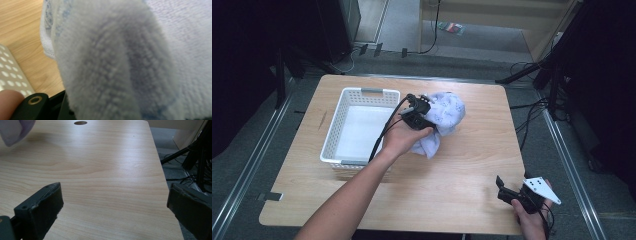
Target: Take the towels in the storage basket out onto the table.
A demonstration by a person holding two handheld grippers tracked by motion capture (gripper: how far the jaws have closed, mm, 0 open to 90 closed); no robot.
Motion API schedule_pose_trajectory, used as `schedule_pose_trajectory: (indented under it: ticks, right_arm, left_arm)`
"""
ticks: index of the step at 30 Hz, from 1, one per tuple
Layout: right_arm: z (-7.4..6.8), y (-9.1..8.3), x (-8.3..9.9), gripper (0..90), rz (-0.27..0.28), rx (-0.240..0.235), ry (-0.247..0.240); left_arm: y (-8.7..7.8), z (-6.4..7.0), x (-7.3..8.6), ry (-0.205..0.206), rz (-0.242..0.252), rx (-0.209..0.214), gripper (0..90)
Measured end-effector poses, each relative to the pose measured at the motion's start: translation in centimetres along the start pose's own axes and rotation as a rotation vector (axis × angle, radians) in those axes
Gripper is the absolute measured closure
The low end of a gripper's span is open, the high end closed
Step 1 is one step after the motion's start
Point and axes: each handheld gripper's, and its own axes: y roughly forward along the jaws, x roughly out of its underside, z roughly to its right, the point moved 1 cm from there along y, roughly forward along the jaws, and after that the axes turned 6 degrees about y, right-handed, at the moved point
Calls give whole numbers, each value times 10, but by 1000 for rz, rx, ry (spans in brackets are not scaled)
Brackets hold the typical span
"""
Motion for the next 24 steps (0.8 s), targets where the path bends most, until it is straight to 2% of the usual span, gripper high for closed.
schedule_pose_trajectory:
  ticks: [2,4,13,17,18,22,23,24]
  right_arm:
    - [0,0,0,4,1,0,0]
    - [0,0,0,4,1,1,-1]
    - [0,1,0,4,-5,-2,-3]
    - [0,0,0,4,0,-3,-1]
    - [0,0,0,4,0,-3,0]
    - [0,0,0,4,-1,-3,-3]
    - [0,0,0,4,-1,-4,-3]
    - [0,0,0,4,-1,-4,-2]
  left_arm:
    - [4,2,1,4,-9,5,606]
    - [9,4,2,2,-10,-9,600]
    - [28,7,9,-32,-25,-7,589]
    - [36,10,11,-27,-46,0,565]
    - [38,11,12,-37,-56,3,560]
    - [43,13,13,-39,-65,4,470]
    - [43,13,13,-37,-64,4,470]
    - [44,14,13,-37,-68,7,418]
